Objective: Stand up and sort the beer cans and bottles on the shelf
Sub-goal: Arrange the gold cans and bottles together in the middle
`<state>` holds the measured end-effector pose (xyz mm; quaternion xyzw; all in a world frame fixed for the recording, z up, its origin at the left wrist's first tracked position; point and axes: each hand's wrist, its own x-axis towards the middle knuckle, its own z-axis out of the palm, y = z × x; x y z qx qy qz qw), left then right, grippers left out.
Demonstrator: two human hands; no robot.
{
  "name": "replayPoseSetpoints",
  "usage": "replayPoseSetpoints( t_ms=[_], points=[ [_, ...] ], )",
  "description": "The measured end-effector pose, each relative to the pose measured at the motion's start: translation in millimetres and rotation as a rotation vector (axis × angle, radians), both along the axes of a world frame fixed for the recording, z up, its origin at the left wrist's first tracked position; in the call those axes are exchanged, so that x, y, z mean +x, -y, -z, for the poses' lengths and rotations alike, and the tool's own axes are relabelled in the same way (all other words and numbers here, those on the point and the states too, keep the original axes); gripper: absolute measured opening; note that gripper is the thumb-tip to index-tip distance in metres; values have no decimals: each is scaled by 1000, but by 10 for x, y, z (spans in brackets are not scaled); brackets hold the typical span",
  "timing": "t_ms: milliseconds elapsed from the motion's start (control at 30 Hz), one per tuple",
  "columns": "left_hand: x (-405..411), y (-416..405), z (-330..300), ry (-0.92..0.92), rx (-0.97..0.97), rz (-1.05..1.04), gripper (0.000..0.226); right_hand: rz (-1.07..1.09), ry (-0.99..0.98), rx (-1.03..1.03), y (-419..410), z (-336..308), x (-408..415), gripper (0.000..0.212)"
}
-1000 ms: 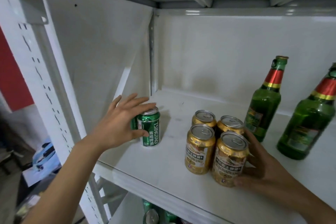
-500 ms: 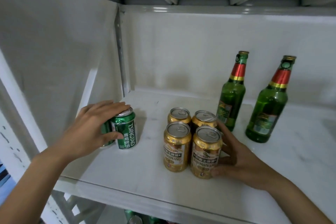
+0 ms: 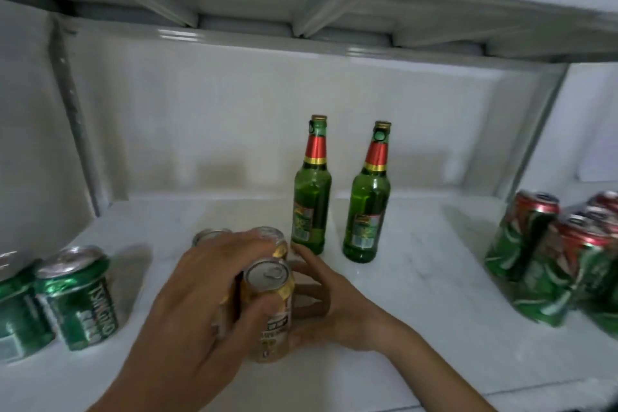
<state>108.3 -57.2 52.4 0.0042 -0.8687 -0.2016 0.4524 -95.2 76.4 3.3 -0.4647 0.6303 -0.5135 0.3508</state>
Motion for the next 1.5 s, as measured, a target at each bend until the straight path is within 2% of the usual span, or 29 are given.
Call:
replayPoseSetpoints(
  t_ms=[33,67,100,167,200,267,300,333,367,433,500,600,700,767,900,967,1133,1500],
  points=[
    [-138,53,-5,140,56,-29,41,40,-6,2,-77,10,19,113],
    [-159,95,-47,373,171,20,40,94,-21,-6,-168,21,34,103],
    [-226,169,-45,448,327,16,42,155,-33,-23,-271,31,34,88],
    [-301,223,9,277,497,63,54,301,-33,-79,-486,23,-31,46],
    [-343,94,-117,190,485,4,57,383,-21,-109,-582,33,-97,27],
    [-442,-216,-250,-125,569,-38,75,559,-7,-194,-756,34,-289,12],
    [-454,-322,-330,-251,575,-2,64,644,-18,-239,-804,4,-388,13],
    [-526,-405,-354,-284,559,9,43,712,-38,-277,-855,-34,-498,14],
    [-658,-507,-456,-273,526,-7,31,763,-68,-300,-888,-83,-603,17],
    [-989,-587,-709,-66,511,-30,50,807,-142,-259,-880,-193,-806,34],
    [-1315,-586,-857,111,638,2,69,747,-158,-125,-817,-265,-967,63],
    [-1732,-383,-905,99,641,-160,91,595,-127,8,-657,-368,-1093,102],
    [-1992,-214,-942,117,687,-294,105,521,-88,2,-510,-424,-1192,117],
    [-2106,-152,-939,223,775,-289,103,516,-98,14,-440,-437,-1251,116],
    [-2252,-41,-896,369,719,-317,56,524,-107,-18,-348,-443,-1318,95],
    [-2248,36,-855,373,724,-328,44,512,-150,-21,-334,-433,-1337,82],
    [-2185,73,-850,369,642,-310,36,522,-242,1,-389,-464,-1381,74],
    [-1574,-322,-909,463,588,3,32,456,-326,-10,-954,-460,-1184,58]
  ],
)
